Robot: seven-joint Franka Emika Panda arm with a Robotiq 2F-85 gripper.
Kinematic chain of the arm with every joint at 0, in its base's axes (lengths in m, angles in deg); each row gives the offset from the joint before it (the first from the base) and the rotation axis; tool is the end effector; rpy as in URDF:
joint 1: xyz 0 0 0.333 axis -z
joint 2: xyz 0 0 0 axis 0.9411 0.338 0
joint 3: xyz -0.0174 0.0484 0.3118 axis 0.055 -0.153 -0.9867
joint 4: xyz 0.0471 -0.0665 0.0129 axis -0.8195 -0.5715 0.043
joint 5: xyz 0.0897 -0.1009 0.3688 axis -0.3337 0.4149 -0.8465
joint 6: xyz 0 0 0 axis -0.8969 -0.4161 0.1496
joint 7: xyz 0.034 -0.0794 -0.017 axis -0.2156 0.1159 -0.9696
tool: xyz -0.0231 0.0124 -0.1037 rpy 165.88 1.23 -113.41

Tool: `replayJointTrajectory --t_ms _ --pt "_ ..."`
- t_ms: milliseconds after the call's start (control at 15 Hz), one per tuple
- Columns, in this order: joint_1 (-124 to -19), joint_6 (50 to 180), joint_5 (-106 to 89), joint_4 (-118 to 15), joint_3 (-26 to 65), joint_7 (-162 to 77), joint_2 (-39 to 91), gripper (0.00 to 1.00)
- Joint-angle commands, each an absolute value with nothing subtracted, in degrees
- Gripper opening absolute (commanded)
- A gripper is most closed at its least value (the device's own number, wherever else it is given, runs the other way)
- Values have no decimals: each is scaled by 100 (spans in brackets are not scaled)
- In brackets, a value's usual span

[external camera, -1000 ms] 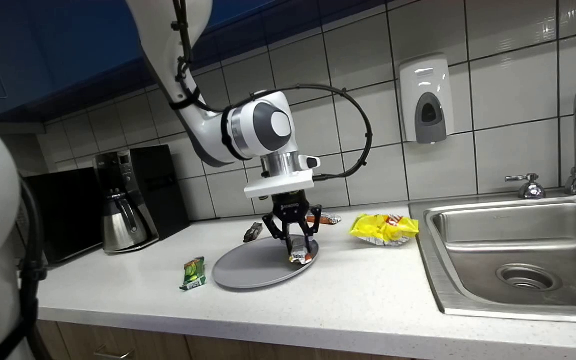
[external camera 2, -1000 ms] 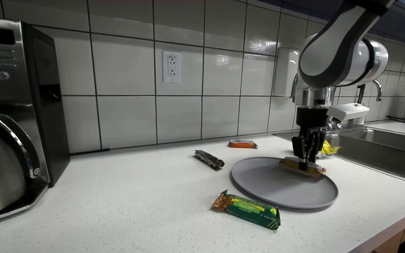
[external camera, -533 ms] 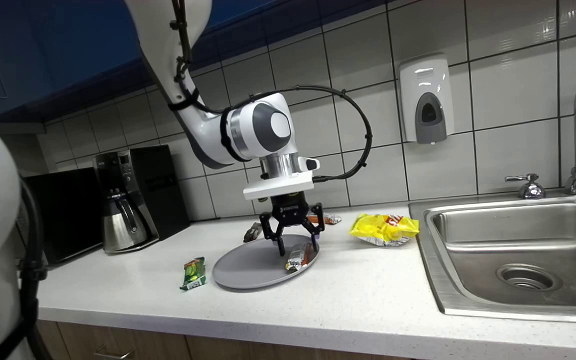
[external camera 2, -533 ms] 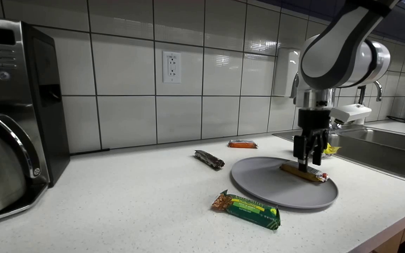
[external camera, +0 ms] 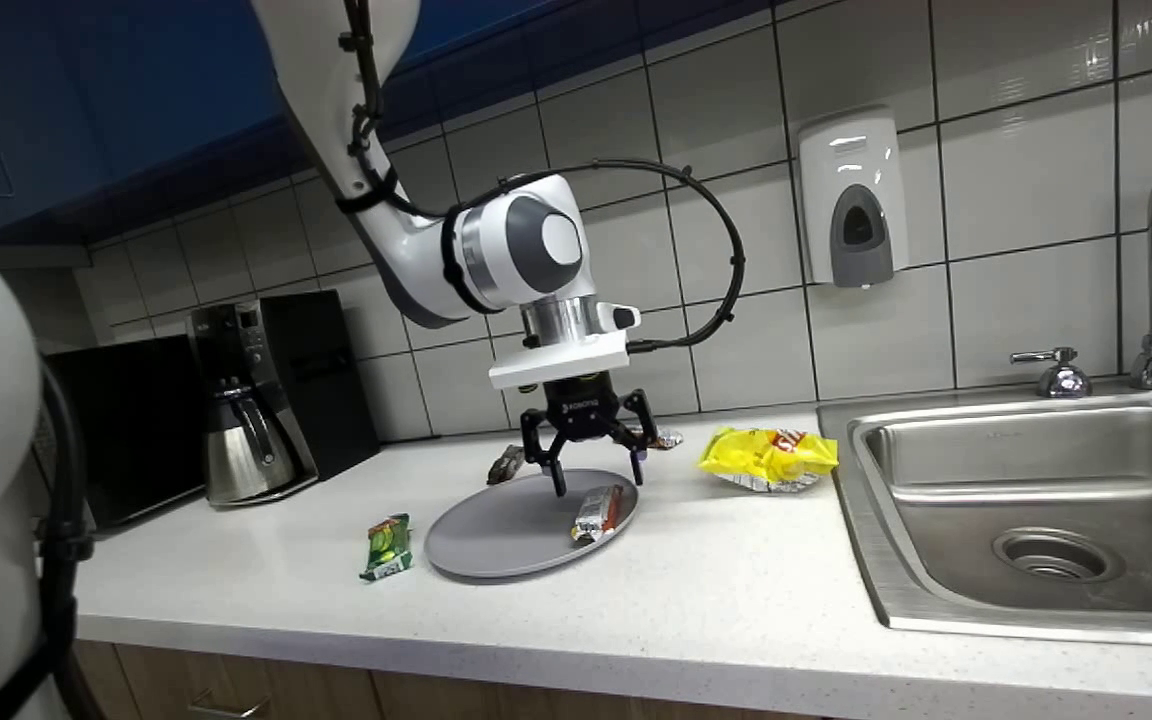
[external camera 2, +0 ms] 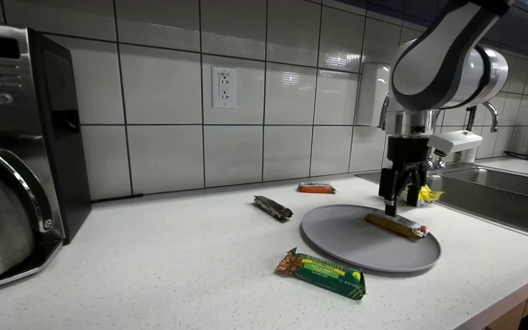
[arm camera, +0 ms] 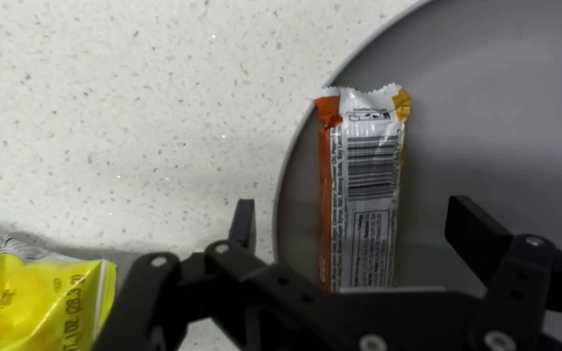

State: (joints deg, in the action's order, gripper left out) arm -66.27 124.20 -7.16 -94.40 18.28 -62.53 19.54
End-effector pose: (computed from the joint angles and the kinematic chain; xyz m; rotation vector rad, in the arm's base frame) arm 0.5028 -0.0608 0.2494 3.0757 0.3248 -0.0609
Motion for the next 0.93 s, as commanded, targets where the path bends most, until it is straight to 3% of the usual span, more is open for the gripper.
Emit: replayJointTrajectory --t_ms 0,867 --pt "-6562 12304 -672 -9245 1851 -6297 1891 100" --pt "-6185 12302 -774 -7982 1912 -7192 2762 100"
